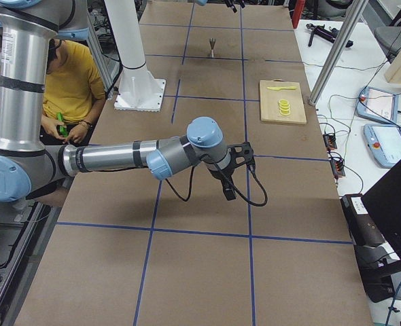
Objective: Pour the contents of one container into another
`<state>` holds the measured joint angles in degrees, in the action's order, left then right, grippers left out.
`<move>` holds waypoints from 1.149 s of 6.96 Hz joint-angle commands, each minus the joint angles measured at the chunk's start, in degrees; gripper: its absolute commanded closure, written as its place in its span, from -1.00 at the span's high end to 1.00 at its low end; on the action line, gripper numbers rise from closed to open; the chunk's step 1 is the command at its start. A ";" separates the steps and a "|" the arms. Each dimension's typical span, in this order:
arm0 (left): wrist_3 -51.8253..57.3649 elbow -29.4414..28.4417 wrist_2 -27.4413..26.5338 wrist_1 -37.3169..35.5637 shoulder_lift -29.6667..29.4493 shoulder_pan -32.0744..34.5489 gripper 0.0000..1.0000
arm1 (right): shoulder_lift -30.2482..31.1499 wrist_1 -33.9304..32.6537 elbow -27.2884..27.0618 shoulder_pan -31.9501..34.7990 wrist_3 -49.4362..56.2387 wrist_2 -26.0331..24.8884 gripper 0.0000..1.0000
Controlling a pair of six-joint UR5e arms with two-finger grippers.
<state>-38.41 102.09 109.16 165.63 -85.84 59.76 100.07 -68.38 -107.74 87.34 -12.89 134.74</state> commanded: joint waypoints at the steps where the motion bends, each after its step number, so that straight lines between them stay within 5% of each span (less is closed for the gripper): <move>1: -6.98 2.58 -22.71 0.22 3.21 -14.85 1.00 | 0.13 0.26 -0.10 0.02 -0.38 0.00 1.00; 6: -11.49 2.76 -65.31 1.98 8.50 -42.03 1.00 | 0.13 0.35 -0.10 0.02 -0.74 0.00 1.00; 8: -12.74 0.76 -74.06 2.06 8.50 -48.14 1.00 | 0.13 0.35 -0.19 0.02 -0.65 0.00 1.00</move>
<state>-50.55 104.04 40.21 167.65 -77.40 15.11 100.20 -68.03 -107.87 87.36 -13.59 134.74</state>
